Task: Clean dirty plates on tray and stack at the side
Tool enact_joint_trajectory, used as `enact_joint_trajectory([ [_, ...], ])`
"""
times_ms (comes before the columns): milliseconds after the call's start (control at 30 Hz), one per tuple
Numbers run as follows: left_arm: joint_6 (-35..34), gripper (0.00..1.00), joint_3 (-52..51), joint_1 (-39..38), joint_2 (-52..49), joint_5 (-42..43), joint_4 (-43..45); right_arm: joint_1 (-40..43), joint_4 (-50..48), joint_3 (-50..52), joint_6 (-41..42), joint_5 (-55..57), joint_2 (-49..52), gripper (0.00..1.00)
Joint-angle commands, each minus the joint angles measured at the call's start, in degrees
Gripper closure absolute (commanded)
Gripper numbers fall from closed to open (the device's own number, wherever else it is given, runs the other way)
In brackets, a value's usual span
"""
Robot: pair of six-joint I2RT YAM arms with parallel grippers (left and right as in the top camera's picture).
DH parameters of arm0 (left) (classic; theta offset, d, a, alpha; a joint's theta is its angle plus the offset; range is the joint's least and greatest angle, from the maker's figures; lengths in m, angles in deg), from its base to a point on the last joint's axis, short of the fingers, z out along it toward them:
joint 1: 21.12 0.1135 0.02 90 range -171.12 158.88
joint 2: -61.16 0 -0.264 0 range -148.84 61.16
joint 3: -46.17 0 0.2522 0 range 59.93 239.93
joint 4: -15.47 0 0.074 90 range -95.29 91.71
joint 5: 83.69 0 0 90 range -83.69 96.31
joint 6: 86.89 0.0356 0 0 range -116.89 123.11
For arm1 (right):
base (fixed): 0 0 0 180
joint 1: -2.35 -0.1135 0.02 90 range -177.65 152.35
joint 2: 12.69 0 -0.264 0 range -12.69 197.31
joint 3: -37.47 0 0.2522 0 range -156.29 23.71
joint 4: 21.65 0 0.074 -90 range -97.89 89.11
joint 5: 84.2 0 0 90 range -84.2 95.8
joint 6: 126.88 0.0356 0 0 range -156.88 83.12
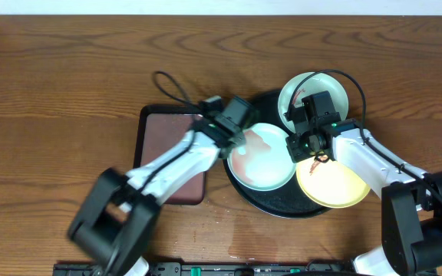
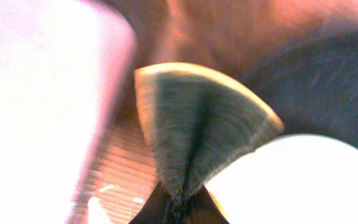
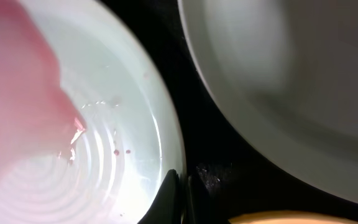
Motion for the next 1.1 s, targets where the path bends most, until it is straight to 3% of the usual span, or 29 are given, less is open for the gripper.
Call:
enact_joint_trajectory([
  [0, 0.96, 0.93, -0.39, 0.9, 8.5, -4.9, -1.57, 0.0, 0.52, -0.57, 0.15, 2.62, 0.79, 0.99],
  [233, 0.96, 0.93, -0.42, 2.58, 22.12, -11.87, -13.4, -1.14, 2.6, -1.81, 0.2, 3.17, -4.13, 0.99],
  [400, 0.96, 0.92, -0.42, 5.01, 25.73, -19.71, -24.55, -3.45, 8.83, -6.49, 1.18, 10.54, -9.31, 0.99],
  [700, 1.11, 0.93, -0.7, 9.11, 24.48, -18.43, -29.79, -8.94, 15.04, -13.81, 0.28, 23.39, -12.94, 0.99],
  [1067, 1.11, 0.93, -0.96, 14.97, 24.39, -11.32, -30.27, -16.87, 19.8, -19.52, -1.36, 34.58, -12.94, 0.99],
])
